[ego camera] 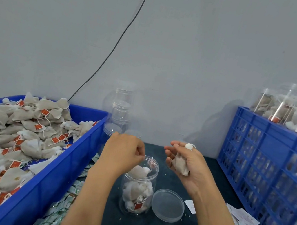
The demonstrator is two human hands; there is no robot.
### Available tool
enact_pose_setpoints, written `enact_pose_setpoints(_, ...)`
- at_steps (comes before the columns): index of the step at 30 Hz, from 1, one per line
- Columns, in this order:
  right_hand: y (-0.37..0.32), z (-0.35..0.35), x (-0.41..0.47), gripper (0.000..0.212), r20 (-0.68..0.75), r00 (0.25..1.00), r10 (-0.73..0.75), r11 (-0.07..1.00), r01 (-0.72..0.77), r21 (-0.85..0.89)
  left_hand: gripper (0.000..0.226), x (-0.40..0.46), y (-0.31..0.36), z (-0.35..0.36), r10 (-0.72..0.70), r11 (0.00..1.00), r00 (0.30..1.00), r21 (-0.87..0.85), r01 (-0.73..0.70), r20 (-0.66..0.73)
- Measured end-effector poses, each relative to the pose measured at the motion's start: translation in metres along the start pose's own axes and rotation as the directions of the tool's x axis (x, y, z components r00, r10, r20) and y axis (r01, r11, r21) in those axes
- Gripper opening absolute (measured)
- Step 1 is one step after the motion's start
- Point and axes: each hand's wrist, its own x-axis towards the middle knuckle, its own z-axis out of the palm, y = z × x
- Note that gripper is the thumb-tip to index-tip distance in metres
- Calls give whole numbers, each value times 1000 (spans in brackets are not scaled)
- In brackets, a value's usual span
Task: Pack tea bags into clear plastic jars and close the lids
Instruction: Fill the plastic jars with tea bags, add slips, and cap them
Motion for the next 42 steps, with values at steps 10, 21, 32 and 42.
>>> enact_pose_setpoints(10, 11, -12, 8, 25, -28, 999, 36, 824, -46, -564, 25, 1, 13, 13, -77, 974, 971, 223, 25, 228)
enact_pose_setpoints(21, 35, -19, 17, 41, 185, 961, 203, 975, -182, -125, 32, 0, 14, 1, -79, 996, 976, 53, 69, 204)
enact_pose_setpoints(32, 7, 6, -12, 43, 424, 905, 14, 401, 384, -832, 27, -6, -20, -15, -250, 943, 964, -204, 264, 92)
enact_pose_setpoints(42, -14, 109, -30, 19, 417, 901, -122, 711, 372, -596, 30, -16, -21, 2, -367, 913, 926, -152, 377, 94)
